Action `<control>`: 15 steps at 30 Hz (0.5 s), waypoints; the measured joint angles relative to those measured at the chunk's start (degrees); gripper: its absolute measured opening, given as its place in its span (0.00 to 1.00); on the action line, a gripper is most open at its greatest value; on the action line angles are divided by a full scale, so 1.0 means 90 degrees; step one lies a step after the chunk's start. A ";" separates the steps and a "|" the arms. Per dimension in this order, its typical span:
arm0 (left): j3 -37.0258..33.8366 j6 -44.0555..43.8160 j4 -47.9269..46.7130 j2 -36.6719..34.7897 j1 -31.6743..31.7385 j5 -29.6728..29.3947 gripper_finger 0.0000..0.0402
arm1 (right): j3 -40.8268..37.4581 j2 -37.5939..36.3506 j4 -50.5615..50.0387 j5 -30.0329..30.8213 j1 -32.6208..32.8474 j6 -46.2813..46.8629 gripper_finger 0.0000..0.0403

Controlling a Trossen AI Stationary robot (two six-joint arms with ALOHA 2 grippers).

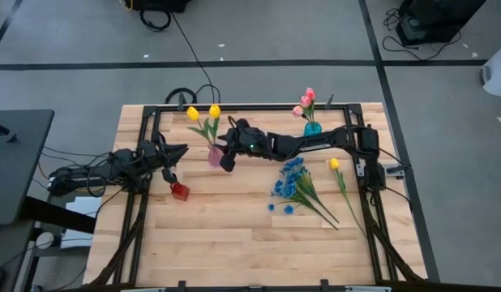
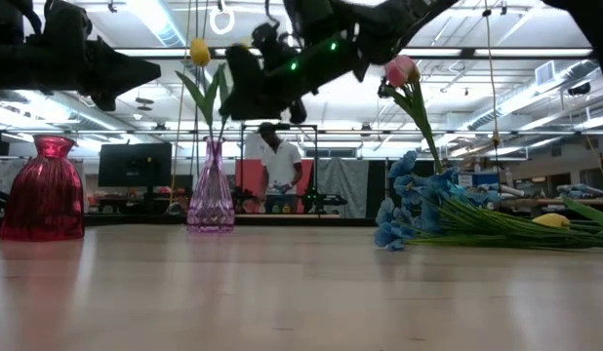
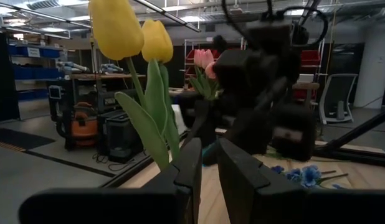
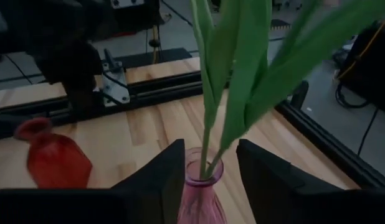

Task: Sort flowers into vase by color
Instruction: Put the yellow flower into the pink vase

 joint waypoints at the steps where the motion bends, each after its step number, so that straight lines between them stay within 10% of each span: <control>1: 0.0000 0.0000 0.0011 0.0000 0.0000 0.0000 0.14 | 0.0000 -0.0098 -0.0131 0.0032 0.0023 -0.0002 0.40; 15: 0.0000 0.0000 -0.0017 -0.0002 0.0000 0.0094 0.14 | -0.0002 -0.1578 -0.4005 0.0294 0.0896 0.1540 0.41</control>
